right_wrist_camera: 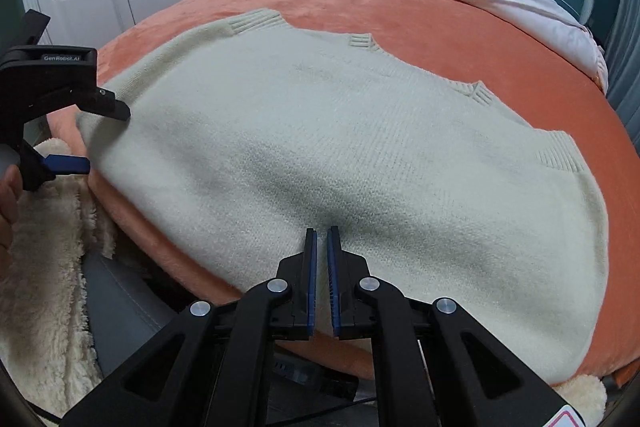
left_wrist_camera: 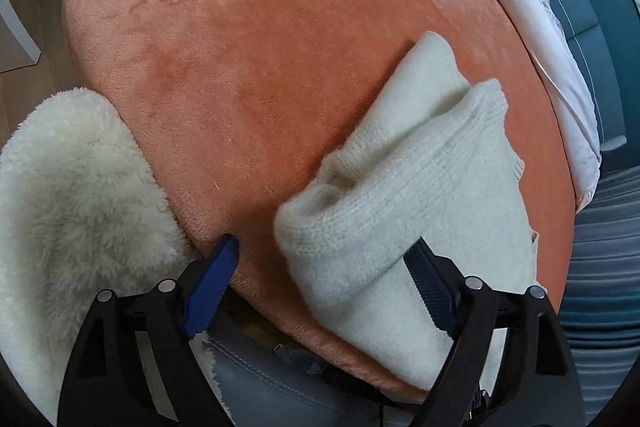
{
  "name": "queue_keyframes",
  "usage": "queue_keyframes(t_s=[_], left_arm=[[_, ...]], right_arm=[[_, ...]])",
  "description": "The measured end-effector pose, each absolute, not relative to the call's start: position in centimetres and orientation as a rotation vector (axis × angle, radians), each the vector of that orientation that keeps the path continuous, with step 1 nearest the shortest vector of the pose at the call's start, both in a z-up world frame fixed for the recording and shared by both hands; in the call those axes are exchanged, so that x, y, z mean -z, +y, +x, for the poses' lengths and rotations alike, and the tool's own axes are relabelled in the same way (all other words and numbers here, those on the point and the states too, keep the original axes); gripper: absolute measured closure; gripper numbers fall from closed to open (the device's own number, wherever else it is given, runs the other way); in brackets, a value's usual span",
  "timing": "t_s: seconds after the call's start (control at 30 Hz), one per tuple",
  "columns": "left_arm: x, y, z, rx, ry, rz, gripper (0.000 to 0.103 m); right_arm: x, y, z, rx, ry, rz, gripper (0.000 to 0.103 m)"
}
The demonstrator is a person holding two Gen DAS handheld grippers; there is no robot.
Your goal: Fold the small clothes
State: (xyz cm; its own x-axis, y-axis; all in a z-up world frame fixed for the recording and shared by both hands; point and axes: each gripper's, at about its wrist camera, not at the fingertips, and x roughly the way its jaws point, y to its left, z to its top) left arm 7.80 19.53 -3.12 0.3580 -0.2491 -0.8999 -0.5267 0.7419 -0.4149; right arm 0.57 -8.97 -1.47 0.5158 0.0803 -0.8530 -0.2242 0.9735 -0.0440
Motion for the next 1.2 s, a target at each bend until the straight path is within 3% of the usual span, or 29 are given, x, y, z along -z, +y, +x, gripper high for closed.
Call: queue_keyframes(t_s=[0.1, 0.17, 0.2, 0.27, 0.3, 0.37, 0.53, 0.7, 0.77, 1.0, 1.03, 1.1, 1.13, 1.17, 1.2], left_arm=[[3.0, 19.4, 8.3, -0.22, 1.208, -0.768, 0.022], [2.7, 19.0, 8.8, -0.158, 1.194, -0.781, 0.048], [2.6, 18.8, 9.1, -0.138, 1.2, -0.78, 0.052], [1.7, 18.5, 9.5, -0.112, 1.197, -0.771, 0.081], [0.9, 18.0, 9.7, -0.085, 1.191, -0.757, 0.088], [-1.8, 16.4, 10.0, -0.013, 1.149, -0.699, 0.092], [-10.6, 8.2, 9.8, 0.229, 1.014, -0.444, 0.093], [-14.4, -2.6, 8.4, 0.465, 0.966, -0.248, 0.093], [-13.2, -7.1, 7.7, 0.536, 0.991, -0.166, 0.093], [-2.4, -14.9, 5.3, 0.554, 1.238, 0.114, 0.087], [-2.8, -14.5, 4.6, 0.561, 1.199, 0.116, 0.083], [-4.2, -13.3, 3.6, 0.602, 1.168, 0.106, 0.061], [-5.0, -12.5, 3.2, 0.599, 1.161, 0.095, 0.042], [-5.6, -11.4, 2.9, 0.588, 1.148, 0.078, 0.035], [-6.1, -10.6, 2.7, 0.592, 1.133, 0.055, 0.034]], right_arm=[[1.6, -9.0, 0.6, -0.183, 1.012, -0.151, 0.097], [1.9, -8.7, 0.5, -0.183, 1.002, -0.156, 0.097], [2.0, -8.7, 0.5, -0.183, 0.996, -0.159, 0.097], [2.1, -8.6, 0.2, -0.182, 0.984, -0.158, 0.097], [2.1, -8.6, 0.2, -0.183, 0.978, -0.154, 0.097], [2.1, -8.9, 0.0, -0.185, 0.966, -0.138, 0.097], [0.3, -11.2, -1.8, -0.202, 0.965, 0.015, 0.096], [-2.1, -17.0, -6.5, -0.126, 0.922, 0.127, 0.09], [-2.8, -20.3, -7.8, -0.05, 0.908, 0.213, 0.082], [-2.2, -29.4, -10.3, 0.159, 0.931, 0.515, 0.078], [-2.3, -29.8, -10.7, 0.168, 0.929, 0.522, 0.078], [-2.6, -30.0, -11.2, 0.166, 0.925, 0.517, 0.078], [-2.7, -29.9, -11.3, 0.157, 0.923, 0.513, 0.073], [-2.9, -29.6, -11.3, 0.14, 0.921, 0.51, 0.063], [-3.0, -29.6, -11.4, 0.12, 0.913, 0.508, 0.059]])
